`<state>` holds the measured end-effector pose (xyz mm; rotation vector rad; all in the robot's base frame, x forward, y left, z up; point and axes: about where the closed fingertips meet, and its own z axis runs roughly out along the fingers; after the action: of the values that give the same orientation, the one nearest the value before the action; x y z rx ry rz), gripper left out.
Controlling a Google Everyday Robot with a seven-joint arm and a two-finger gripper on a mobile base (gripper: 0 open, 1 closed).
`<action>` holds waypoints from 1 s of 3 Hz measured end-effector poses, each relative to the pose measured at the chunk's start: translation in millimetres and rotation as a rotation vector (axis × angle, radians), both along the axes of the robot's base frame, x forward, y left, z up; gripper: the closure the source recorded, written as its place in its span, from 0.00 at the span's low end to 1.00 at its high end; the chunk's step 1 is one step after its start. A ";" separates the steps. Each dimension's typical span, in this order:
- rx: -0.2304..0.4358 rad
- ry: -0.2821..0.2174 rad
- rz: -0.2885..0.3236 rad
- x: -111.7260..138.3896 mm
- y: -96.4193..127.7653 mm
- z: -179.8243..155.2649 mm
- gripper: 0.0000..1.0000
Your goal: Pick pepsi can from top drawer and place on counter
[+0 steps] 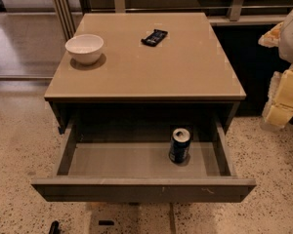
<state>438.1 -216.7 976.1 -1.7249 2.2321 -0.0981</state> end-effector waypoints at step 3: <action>0.058 -0.034 -0.020 10.8 6.7 -26.7 0.50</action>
Offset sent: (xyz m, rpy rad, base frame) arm 0.0023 0.0007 -0.0086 0.0110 -0.0088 -0.0044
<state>449.0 -210.0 949.4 -1.6586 2.2066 -0.0662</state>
